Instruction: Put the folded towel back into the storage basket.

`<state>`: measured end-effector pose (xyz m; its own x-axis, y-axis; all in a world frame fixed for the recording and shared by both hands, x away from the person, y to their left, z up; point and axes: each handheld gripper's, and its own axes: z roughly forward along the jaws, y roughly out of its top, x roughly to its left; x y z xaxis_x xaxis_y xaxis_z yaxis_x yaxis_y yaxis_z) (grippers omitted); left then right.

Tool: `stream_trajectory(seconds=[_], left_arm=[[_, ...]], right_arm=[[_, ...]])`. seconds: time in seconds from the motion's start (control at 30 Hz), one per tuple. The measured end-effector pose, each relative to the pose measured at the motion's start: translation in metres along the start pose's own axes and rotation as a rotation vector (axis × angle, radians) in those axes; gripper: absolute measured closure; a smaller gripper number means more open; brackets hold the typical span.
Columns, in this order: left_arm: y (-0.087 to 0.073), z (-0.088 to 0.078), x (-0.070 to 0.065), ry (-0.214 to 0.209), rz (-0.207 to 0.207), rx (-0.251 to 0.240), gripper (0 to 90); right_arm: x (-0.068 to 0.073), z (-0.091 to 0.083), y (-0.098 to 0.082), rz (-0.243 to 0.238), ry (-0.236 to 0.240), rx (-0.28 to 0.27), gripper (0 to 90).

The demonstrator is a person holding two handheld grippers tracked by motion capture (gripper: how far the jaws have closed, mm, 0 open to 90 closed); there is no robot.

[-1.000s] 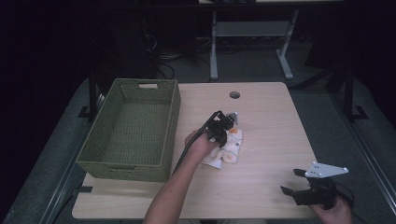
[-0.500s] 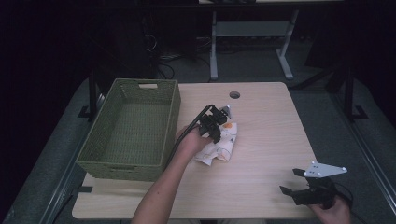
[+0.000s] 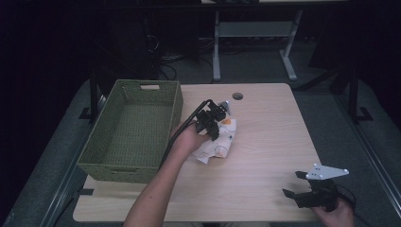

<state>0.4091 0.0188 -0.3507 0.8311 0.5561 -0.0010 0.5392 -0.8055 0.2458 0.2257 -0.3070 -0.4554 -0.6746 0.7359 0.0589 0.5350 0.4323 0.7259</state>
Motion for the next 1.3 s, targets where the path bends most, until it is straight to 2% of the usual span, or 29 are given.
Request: stream_trajectory(seconds=[0.3,0.77,0.9,1.3], left_arm=[[-0.006,-0.015,0.002,0.014,0.002,0.003,82.8],[-0.015,-0.049,0.006,0.033,-0.010,-0.017,82.8],[-0.017,-0.058,0.009,0.043,-0.003,-0.009,82.8],[-0.027,-0.085,0.020,0.070,-0.018,-0.017,82.8]], right_arm=[[-0.002,-0.001,-0.001,0.005,-0.001,-0.002,15.8],[-0.003,-0.001,-0.001,0.014,-0.003,0.000,15.7],[-0.003,0.000,-0.001,0.008,-0.004,0.002,15.8],[-0.004,0.001,-0.001,0.013,-0.002,0.006,15.7]])
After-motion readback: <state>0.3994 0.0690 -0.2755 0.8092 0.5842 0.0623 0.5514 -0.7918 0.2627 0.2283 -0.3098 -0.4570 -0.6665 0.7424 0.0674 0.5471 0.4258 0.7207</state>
